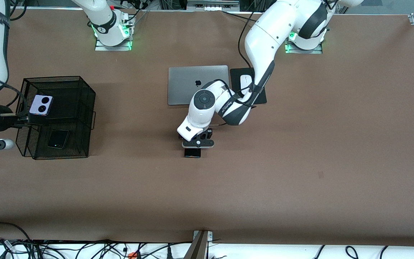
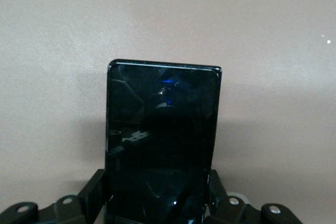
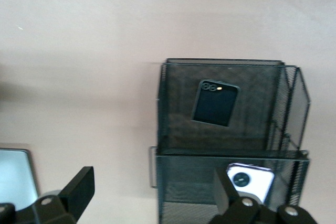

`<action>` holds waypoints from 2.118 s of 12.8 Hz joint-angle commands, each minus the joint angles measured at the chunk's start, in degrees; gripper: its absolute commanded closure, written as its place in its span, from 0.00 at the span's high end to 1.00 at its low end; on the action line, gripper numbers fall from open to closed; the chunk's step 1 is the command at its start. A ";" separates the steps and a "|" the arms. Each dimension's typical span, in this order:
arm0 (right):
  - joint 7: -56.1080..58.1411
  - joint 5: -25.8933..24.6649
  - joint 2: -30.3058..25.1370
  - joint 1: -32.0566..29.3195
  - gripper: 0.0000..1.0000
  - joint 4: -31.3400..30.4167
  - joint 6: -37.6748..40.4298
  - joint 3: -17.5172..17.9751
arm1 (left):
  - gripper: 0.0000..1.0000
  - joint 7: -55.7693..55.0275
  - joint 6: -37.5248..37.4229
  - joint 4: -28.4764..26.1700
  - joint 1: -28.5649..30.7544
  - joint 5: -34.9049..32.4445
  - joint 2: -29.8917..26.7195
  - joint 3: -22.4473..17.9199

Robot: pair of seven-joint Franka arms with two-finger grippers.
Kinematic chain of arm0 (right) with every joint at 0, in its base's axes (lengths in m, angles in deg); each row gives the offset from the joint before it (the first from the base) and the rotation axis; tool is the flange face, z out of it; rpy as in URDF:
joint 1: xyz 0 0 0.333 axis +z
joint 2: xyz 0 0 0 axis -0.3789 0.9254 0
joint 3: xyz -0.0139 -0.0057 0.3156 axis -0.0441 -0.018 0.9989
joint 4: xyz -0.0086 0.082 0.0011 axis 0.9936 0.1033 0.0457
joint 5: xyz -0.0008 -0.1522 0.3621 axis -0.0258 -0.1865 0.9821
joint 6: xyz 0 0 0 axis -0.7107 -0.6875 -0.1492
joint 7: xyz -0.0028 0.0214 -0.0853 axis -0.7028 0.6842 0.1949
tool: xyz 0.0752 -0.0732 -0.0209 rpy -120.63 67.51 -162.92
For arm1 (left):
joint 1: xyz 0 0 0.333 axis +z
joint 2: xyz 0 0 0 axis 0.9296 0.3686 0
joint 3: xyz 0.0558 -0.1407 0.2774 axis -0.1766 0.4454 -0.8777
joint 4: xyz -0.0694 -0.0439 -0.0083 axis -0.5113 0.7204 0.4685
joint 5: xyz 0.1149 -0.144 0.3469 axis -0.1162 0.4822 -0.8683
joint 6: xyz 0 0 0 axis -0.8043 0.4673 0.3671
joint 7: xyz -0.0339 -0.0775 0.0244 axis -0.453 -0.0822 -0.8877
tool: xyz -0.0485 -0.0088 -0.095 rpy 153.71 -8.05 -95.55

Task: Place phones with both arms
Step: 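Lower the large black phone onto the table and open the left gripper, then grasp the large phone with the right gripper while the left gripper withdraws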

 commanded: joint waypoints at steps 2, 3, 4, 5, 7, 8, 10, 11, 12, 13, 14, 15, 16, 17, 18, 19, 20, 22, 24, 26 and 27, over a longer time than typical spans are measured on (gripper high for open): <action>-4.35 -1.24 -0.77 -2.40 1.00 -1.55 -0.30 4.96 | 0.94 -1.16 -0.98 2.96 -0.51 -1.02 1.60 -1.20; -4.35 -1.24 -0.69 -2.40 1.00 -1.73 -0.31 4.97 | 1.00 -1.16 -0.98 2.96 -0.51 -1.02 1.51 -1.72; -4.26 -1.24 -0.77 -2.49 1.00 -1.73 -0.22 4.97 | 1.00 -2.03 -0.98 3.14 -0.42 -0.84 1.16 -2.16; -4.26 -1.33 -0.95 -2.40 1.00 -1.64 -0.04 4.97 | 1.00 -2.39 -1.07 3.14 -0.25 -0.84 0.37 -2.26; -4.35 -1.33 -1.30 -2.49 1.00 -1.64 0.05 4.97 | 1.00 -2.31 -1.85 2.88 0.89 -1.02 -2.43 -2.34; -4.52 -1.33 -1.65 -2.49 1.00 -1.64 0.13 5.23 | 1.00 -2.13 -2.12 2.53 3.25 -0.93 -4.53 -2.26; -5.84 -1.15 -1.57 -2.40 1.00 -1.82 -0.21 5.67 | 1.00 -1.26 -9.11 2.08 7.99 -1.28 -9.45 -2.26; -6.45 -0.81 -1.57 -2.40 1.00 -2.60 -0.48 5.76 | 1.00 -0.03 -12.89 2.08 10.10 -1.37 -11.65 -2.26; -7.68 -0.72 -1.57 -2.49 1.00 -2.78 -0.48 6.28 | 1.00 2.07 -16.15 2.08 12.56 -1.28 -13.85 -2.26; -9.86 -0.71 -1.57 -2.49 1.00 -2.78 -0.57 7.59 | 1.00 5.05 -20.27 2.08 15.54 -1.28 -16.31 -2.26; -12.23 -0.98 -1.48 -2.40 1.00 -2.70 -1.00 8.65 | 1.00 8.47 -24.06 2.00 18.62 -1.28 -18.94 -2.17; -13.48 -0.98 -1.22 -2.14 1.00 -2.78 -3.18 9.88 | 1.00 12.16 -27.57 2.00 21.43 -1.19 -21.32 -2.17; -14.88 -0.98 -0.78 -1.88 1.00 -2.87 -5.38 11.37 | 1.00 16.11 -31.18 2.00 24.16 -1.19 -23.43 -2.17; -18.38 -0.89 0.01 -1.35 1.00 -2.78 -6.62 12.43 | 1.00 20.15 -34.35 2.00 26.97 -1.19 -25.54 -2.17; -22.41 -0.72 1.06 0.13 1.00 -2.78 -7.94 12.70 | 1.00 24.37 -36.64 2.00 29.96 -1.19 -27.21 -2.17; -25.93 -0.63 2.46 2.50 1.00 -2.70 -10.30 12.79 | 1.00 29.11 -38.92 2.00 33.03 -1.02 -28.62 -2.17; -29.10 -0.63 4.04 5.13 1.00 -2.52 -12.76 12.79 | 1.00 34.20 -41.21 2.00 36.02 -1.02 -29.68 -2.17; -35.95 -0.54 7.56 9.97 1.00 -2.34 -17.33 12.79 | 1.00 43.79 -45.43 2.00 41.39 -0.84 -31.27 -2.17; -43.33 -0.71 11.25 14.62 1.00 -1.38 -22.42 12.79 | 1.00 49.52 -45.63 0.60 45.79 -0.58 -32.67 -2.08; -51.42 -0.80 15.11 18.93 1.00 0.20 -27.62 12.79 | 1.00 52.78 -44.84 -3.43 47.65 -0.49 -34.60 -1.82; -52.59 -0.89 17.39 20.96 1.00 1.60 -29.12 12.79 | 1.00 52.97 -43.10 -6.76 47.92 -0.49 -36.35 -1.82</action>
